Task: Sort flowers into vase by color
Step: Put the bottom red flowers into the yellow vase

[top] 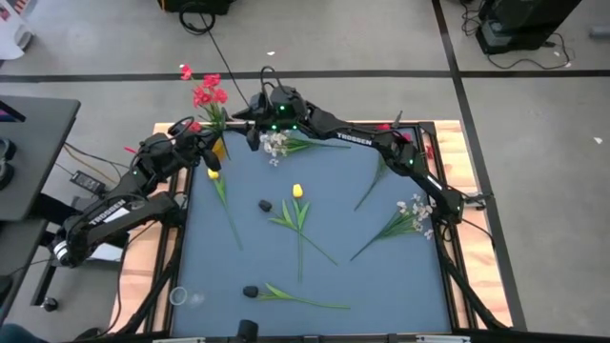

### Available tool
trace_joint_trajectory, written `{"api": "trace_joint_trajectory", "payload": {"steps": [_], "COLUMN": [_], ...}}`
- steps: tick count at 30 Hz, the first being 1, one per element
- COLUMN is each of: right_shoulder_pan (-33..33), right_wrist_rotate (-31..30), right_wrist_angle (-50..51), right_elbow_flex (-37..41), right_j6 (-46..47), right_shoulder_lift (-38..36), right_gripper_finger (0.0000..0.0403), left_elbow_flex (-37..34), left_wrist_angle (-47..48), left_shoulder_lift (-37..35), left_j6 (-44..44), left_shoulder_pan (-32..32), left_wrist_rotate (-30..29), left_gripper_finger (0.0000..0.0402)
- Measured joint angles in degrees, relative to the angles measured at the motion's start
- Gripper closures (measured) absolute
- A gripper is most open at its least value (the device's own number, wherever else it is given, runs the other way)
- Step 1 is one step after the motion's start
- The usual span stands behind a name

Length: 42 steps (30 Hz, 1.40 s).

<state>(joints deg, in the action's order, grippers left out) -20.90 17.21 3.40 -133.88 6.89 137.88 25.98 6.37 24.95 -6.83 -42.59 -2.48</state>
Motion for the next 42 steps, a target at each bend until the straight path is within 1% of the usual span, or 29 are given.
{"api": "trace_joint_trajectory", "payload": {"steps": [5,11,18,20,25,29,36,42], "right_shoulder_pan": [0.0,0.0,-0.3,-0.3,-0.5,-0.9,-1.6,-2.1], "right_wrist_rotate": [0.5,0.9,4.5,5.0,5.0,5.0,5.4,5.4], "right_wrist_angle": [-0.7,0.1,0.7,1.6,4.6,5.3,6.2,6.7], "right_elbow_flex": [0.0,0.0,0.0,0.0,0.0,0.0,0.0,0.0], "right_j6": [-0.8,-0.4,2.9,2.7,1.2,1.0,0.9,0.8], "right_shoulder_lift": [0.7,0.8,0.7,0.6,0.6,0.5,0.5,0.5], "right_gripper_finger": [0.0197,0.0197,0.0197,0.0197,0.0197,0.0197,0.0197,0.0197], "left_elbow_flex": [0.0,0.0,0.0,0.0,-0.9,-3.6,-6.7,-9.0], "left_wrist_angle": [0.0,-0.1,-1.8,-2.4,-2.8,-6.2,-12.7,-14.3], "left_shoulder_lift": [0.0,0.0,-0.3,-0.3,-0.3,-0.2,-0.2,-0.2], "left_j6": [0.2,2.0,2.6,3.5,2.9,1.1,0.6,-0.1], "left_shoulder_pan": [-0.2,-3.0,-8.3,-9.9,-13.5,-15.5,-16.7,-16.9], "left_wrist_rotate": [-0.7,-1.5,-9.2,-10.4,-10.9,-10.9,-10.9,-10.8], "left_gripper_finger": [0.0401,0.0401,0.0401,0.0401,0.0401,0.0401,0.0401,0.0401]}}
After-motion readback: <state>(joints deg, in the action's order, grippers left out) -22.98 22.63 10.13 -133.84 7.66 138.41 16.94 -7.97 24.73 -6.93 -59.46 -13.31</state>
